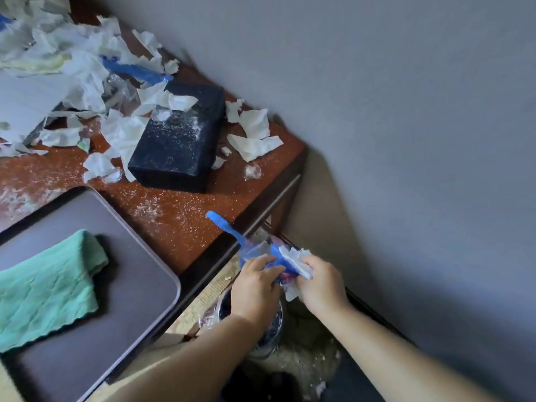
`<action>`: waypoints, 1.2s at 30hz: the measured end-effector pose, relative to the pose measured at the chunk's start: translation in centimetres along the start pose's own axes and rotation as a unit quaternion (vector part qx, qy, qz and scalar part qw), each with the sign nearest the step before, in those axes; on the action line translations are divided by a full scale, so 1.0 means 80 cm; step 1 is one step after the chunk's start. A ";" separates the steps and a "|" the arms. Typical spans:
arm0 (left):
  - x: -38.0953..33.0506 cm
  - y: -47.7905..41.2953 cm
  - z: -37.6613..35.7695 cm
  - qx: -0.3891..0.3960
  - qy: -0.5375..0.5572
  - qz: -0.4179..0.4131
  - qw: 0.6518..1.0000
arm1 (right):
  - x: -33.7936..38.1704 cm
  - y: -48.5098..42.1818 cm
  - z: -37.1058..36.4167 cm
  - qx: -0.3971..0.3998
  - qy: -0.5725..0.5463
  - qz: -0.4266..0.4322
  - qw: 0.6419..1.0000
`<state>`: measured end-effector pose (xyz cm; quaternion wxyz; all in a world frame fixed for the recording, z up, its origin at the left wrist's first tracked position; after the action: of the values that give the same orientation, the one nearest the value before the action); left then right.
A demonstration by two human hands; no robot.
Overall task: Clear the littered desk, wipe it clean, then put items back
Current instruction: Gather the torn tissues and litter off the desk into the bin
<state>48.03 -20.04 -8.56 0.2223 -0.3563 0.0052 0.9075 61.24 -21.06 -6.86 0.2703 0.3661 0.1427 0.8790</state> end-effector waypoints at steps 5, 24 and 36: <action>0.103 0.056 -0.130 0.101 0.048 0.086 0.990 | -0.105 -0.043 -0.126 0.075 0.028 -0.069 0.994; 0.328 0.136 -0.356 0.217 0.045 0.253 0.942 | -0.299 -0.166 -0.407 0.225 -0.182 -0.274 0.917; 0.110 0.010 -0.123 0.073 0.020 0.189 0.979 | -0.112 -0.087 -0.167 0.129 -0.049 -0.171 0.975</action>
<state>48.38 -18.92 -21.74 0.0719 -0.3501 0.1436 0.9228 59.45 -21.33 -24.29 0.3741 0.4107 0.3024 0.7746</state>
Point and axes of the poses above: each hand's wrist, its own y-axis away from the middle knuckle, its own z-axis out of the back of the hand, x = y × z, the point moved 2 cm from there along -y, towards the middle knuckle, and after that the axes turned 10 degrees about -z, right-handed, at the moved point
